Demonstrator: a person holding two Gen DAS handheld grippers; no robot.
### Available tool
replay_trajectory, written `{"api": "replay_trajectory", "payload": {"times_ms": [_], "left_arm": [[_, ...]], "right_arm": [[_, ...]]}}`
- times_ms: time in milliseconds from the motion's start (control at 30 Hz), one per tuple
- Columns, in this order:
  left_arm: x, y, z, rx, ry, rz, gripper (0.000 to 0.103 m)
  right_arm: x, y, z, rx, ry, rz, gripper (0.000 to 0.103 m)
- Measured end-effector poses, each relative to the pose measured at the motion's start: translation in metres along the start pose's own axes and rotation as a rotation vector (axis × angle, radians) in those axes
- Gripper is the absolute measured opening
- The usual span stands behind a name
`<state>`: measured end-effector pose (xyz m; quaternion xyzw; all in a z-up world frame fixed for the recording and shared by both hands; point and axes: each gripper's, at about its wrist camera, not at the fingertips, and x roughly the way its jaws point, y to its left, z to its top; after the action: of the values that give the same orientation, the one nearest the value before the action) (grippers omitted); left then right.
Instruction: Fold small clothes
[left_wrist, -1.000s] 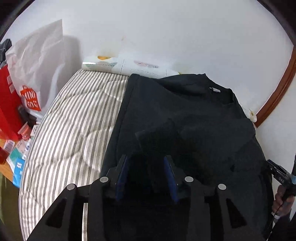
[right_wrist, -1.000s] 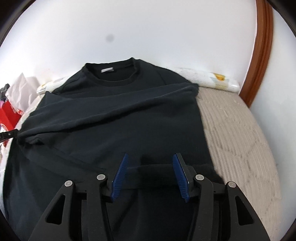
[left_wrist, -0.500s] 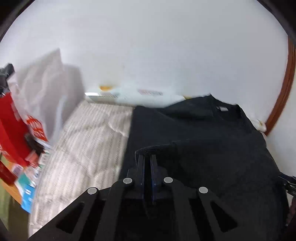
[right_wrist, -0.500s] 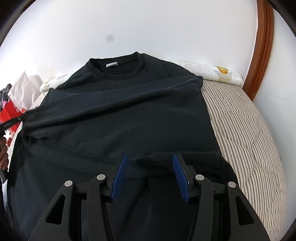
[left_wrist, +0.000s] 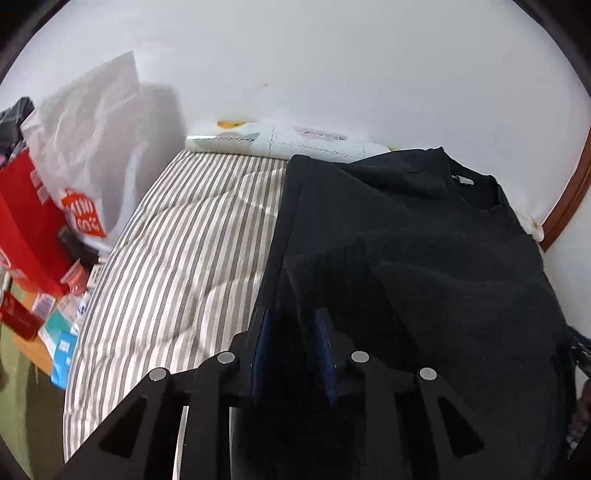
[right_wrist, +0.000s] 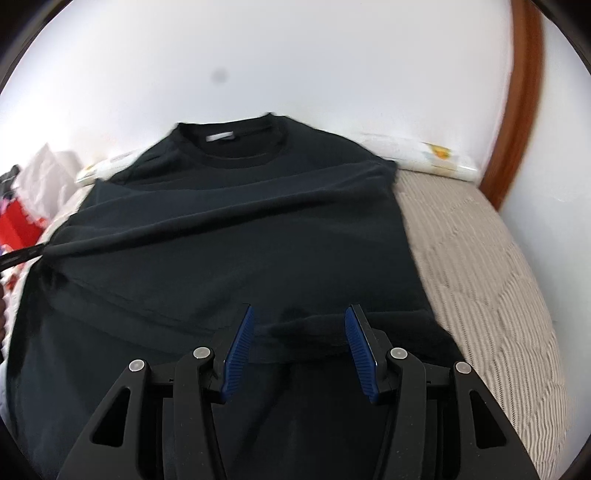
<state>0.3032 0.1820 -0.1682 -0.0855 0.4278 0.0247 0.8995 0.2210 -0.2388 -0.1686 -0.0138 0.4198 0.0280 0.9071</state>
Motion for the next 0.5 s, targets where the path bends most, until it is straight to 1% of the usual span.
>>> {"api": "replay_trajectory", "payload": {"times_ms": [100,133,233,333,500], "left_arm": [[-0.014,-0.003,-0.009,-0.015,0.000,0.020,0.027],[-0.019,-0.004,-0.012,-0.019,-0.003,0.020,0.027],[-0.039,-0.011,-0.025,-0.013,-0.015,0.015,0.027],[-0.060,-0.020,-0.037,-0.002,-0.040,0.023,0.027],[-0.094,-0.028,-0.055,0.011,-0.068,0.034,0.027]], "right_arm": [[0.012,-0.013,-0.005,0.054,0.070,-0.029,0.051],[0.010,-0.018,-0.007,0.075,0.071,-0.027,0.051],[-0.006,-0.028,-0.012,0.122,0.057,-0.023,0.051],[-0.033,-0.033,-0.019,0.132,0.024,-0.033,0.054],[-0.078,-0.042,-0.031,0.135,-0.032,-0.080,0.065]]}}
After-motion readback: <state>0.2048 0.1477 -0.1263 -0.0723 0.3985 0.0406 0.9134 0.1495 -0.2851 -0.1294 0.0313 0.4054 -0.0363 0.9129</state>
